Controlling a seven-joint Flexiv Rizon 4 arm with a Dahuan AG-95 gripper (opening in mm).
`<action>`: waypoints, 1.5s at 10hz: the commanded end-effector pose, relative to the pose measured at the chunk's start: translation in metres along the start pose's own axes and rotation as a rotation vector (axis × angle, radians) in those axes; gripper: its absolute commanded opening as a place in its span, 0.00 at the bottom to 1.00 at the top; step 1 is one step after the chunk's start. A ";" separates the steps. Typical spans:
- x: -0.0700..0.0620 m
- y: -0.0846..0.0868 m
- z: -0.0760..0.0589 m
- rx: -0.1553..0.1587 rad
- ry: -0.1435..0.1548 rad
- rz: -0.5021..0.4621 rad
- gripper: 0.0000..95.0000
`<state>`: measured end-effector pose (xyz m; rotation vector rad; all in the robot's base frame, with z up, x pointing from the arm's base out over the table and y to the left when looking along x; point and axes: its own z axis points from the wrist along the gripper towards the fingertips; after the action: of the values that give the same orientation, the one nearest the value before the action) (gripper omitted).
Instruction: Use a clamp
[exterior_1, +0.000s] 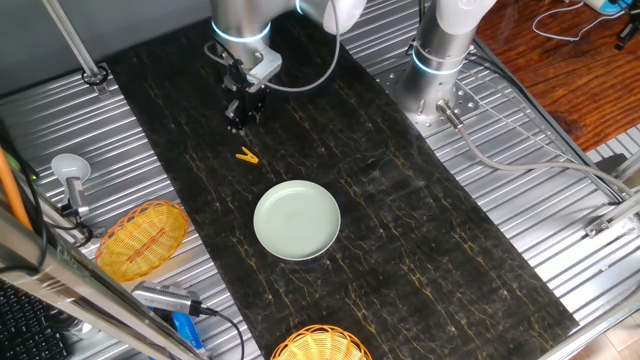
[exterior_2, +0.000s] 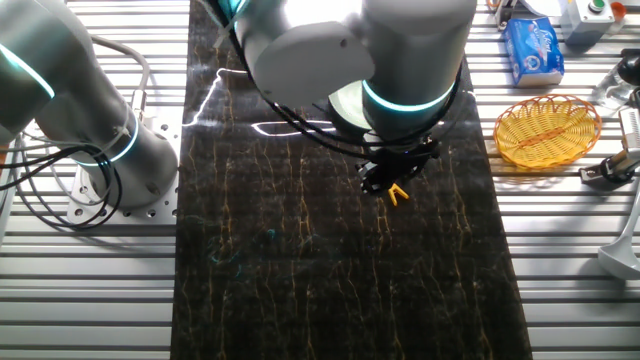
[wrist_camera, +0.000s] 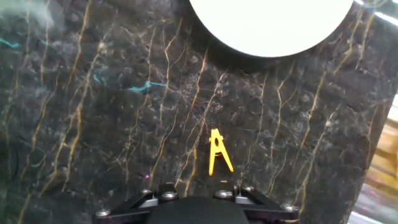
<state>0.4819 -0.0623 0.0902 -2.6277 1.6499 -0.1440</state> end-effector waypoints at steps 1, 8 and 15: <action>0.005 -0.001 0.009 -0.014 -0.003 0.021 0.40; 0.001 -0.012 0.034 -0.043 -0.023 -0.024 0.40; 0.007 -0.023 0.053 -0.065 -0.048 0.000 0.40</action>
<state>0.5131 -0.0591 0.0385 -2.6557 1.6685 -0.0196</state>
